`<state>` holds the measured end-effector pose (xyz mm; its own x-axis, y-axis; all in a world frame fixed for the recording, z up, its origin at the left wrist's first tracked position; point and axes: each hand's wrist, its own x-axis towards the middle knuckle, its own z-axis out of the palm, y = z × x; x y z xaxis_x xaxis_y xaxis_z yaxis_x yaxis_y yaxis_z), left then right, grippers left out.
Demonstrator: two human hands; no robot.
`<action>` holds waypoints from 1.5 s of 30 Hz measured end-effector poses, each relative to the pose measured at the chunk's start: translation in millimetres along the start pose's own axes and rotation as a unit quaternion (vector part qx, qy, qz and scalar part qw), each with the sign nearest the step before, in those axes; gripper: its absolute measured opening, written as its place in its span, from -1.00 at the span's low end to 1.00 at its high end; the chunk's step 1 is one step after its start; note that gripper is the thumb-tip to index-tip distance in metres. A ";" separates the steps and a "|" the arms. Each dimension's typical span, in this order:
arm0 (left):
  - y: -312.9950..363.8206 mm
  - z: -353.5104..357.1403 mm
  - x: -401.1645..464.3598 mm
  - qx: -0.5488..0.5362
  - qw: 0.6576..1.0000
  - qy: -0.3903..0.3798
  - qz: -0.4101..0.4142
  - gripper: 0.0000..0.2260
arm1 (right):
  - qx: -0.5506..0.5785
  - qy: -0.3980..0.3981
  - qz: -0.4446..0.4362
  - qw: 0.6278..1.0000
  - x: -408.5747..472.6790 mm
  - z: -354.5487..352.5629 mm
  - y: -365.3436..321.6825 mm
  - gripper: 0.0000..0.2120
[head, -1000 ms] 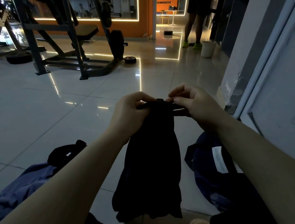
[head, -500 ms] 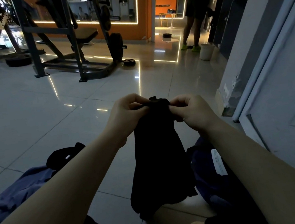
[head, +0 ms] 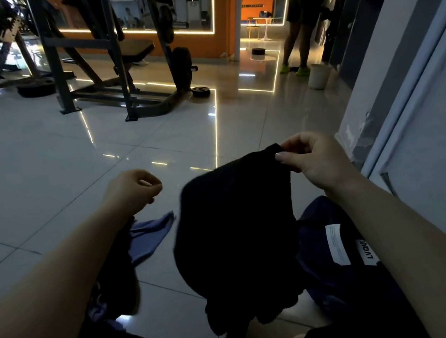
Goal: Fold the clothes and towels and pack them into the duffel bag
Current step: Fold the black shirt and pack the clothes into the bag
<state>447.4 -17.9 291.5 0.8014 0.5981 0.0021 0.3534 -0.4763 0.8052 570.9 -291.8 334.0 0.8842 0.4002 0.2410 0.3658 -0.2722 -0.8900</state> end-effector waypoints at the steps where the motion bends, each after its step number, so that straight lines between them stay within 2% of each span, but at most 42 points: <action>1: 3.8 0.4 -1.3 0.005 1.000 -0.002 0.015 -0.96 | -0.005 0.000 -0.003 1.000 -0.3 0.6 1.0 -0.83; 6: 40.7 13.5 -18.0 -0.033 0.987 -0.025 0.152 -0.95 | -0.027 -0.009 -0.022 0.999 -1.3 9.8 -6.5 -0.84; 10: 73.8 35.6 -34.6 -0.059 0.960 -0.079 0.261 -0.70 | -0.030 -0.063 -0.058 0.996 -7.9 28.3 -21.8 -0.87; 12: 85.0 43.3 -36.0 -0.044 0.951 -0.074 0.296 -0.65 | -0.033 -0.051 -0.084 0.995 -8.0 37.1 -27.4 -0.85; 15: 91.3 46.8 -30.2 -0.030 0.953 -0.045 0.299 -0.70 | -0.026 -0.010 -0.085 0.996 -2.7 42.7 -29.5 -0.82; 19: 87.4 49.3 -22.0 0.027 0.958 -0.021 0.283 -0.73 | -0.029 -0.026 -0.065 0.997 1.4 44.9 -22.7 -0.81; 22: 80.1 44.3 -18.1 0.057 0.963 -0.062 0.255 -0.72 | -0.040 -0.045 -0.063 0.996 2.3 47.5 -19.9 -0.82; 27: 67.1 31.4 -18.2 0.038 0.964 -0.116 0.234 -0.88 | -0.026 -0.114 -0.085 0.990 -1.3 45.2 -22.9 -0.86; 29: 63.1 28.4 -19.4 0.043 0.961 -0.080 0.260 -0.87 | -0.001 -0.158 -0.080 0.984 -1.9 43.8 -22.9 -0.89; 33: 60.0 23.0 -21.0 0.016 0.941 0.060 0.333 -0.82 | 0.057 -0.238 -0.037 0.969 1.3 48.7 -12.7 -0.88; 36: 66.9 14.8 -23.9 -0.033 0.911 0.139 0.388 -0.77 | -0.040 -0.326 -0.047 0.944 2.8 56.4 1.1 -0.83; 38: 69.1 9.2 -26.9 -0.054 0.901 0.163 0.398 -0.77 | -0.102 -0.372 -0.068 0.920 1.9 59.3 9.5 -0.80; 40: 66.4 4.6 -26.4 -0.058 0.903 0.162 0.394 -0.76 | -0.145 -0.363 -0.082 0.917 2.6 57.1 15.2 -0.82; 42: 60.5 2.2 -23.8 -0.057 0.914 0.166 0.367 -0.82 | -0.178 -0.327 -0.067 0.926 3.8 51.8 16.8 -0.94; 45: 50.2 -4.8 -16.8 -0.115 0.936 0.189 0.274 -0.92 | -0.242 -0.302 -0.029 0.922 7.0 41.6 25.0 -0.82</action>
<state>449.3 -48.7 334.7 0.5888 0.5111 0.6262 -0.2085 -0.6525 0.7285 574.1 -259.5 297.4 0.5898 0.8006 -0.1058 0.6232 -0.5346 -0.5708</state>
